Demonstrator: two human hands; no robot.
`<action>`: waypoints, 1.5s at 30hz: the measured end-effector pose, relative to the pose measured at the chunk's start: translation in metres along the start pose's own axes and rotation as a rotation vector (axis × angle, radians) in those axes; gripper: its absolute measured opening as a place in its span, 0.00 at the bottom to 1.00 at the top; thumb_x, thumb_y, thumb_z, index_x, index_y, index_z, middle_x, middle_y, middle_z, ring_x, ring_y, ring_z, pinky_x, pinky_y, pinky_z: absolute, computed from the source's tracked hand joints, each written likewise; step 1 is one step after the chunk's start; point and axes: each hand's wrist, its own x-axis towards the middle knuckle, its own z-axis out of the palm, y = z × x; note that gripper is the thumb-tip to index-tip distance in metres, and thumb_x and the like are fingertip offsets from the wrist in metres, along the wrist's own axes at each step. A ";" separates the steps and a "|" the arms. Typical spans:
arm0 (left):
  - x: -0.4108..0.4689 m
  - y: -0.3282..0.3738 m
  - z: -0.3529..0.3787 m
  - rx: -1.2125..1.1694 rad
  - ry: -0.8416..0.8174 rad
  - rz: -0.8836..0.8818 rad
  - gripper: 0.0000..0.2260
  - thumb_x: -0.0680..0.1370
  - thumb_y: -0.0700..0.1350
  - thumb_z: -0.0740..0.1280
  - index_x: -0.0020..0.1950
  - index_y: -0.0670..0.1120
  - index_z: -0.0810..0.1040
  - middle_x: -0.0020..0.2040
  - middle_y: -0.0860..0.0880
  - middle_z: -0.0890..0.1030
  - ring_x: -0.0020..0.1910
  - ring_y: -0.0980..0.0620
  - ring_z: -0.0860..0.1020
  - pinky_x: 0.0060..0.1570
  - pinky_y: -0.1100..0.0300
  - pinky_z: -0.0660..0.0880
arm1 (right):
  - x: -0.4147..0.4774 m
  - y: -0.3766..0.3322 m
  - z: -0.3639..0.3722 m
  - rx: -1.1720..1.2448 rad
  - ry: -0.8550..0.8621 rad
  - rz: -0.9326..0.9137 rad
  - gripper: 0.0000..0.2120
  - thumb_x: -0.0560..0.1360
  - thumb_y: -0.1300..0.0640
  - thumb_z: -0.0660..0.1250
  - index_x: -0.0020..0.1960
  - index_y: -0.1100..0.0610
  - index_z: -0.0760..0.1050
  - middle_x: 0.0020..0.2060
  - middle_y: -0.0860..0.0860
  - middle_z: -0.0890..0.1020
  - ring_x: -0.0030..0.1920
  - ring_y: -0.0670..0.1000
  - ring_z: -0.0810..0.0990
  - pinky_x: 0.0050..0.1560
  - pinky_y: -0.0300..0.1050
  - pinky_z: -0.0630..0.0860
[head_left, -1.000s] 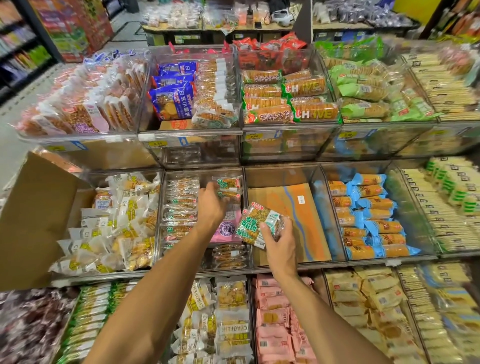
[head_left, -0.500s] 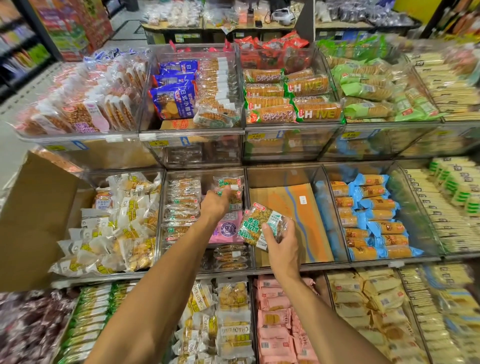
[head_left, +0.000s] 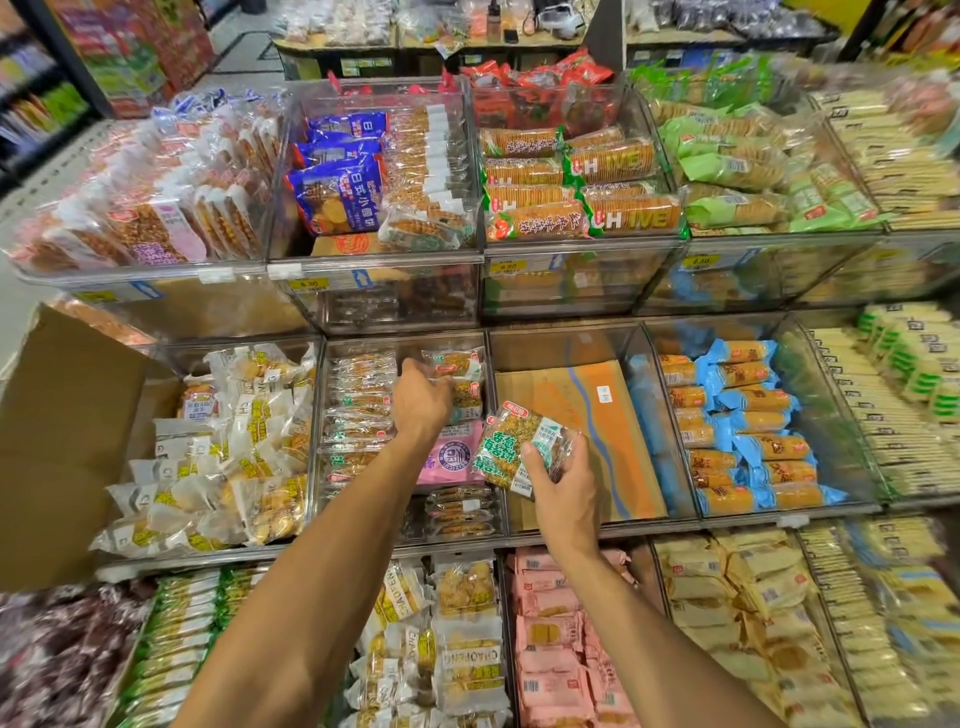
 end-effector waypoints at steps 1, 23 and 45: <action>-0.001 0.001 -0.001 0.012 0.002 0.017 0.12 0.82 0.47 0.71 0.62 0.48 0.72 0.49 0.50 0.79 0.45 0.49 0.82 0.51 0.45 0.83 | 0.001 0.001 0.001 -0.001 0.000 0.003 0.29 0.80 0.41 0.70 0.74 0.55 0.69 0.44 0.38 0.72 0.48 0.48 0.74 0.47 0.43 0.67; -0.031 0.005 0.006 -0.081 0.090 0.152 0.28 0.82 0.52 0.71 0.76 0.40 0.66 0.68 0.43 0.77 0.62 0.48 0.76 0.61 0.54 0.70 | 0.000 -0.004 0.000 -0.020 -0.039 0.038 0.31 0.79 0.37 0.68 0.74 0.53 0.68 0.52 0.45 0.77 0.54 0.51 0.78 0.54 0.49 0.76; -0.058 0.020 -0.014 -0.297 0.008 0.036 0.31 0.86 0.57 0.57 0.85 0.45 0.54 0.83 0.45 0.63 0.80 0.43 0.64 0.80 0.44 0.61 | 0.002 0.001 0.003 0.066 -0.061 0.055 0.30 0.79 0.38 0.69 0.74 0.52 0.69 0.51 0.45 0.79 0.54 0.52 0.80 0.52 0.49 0.77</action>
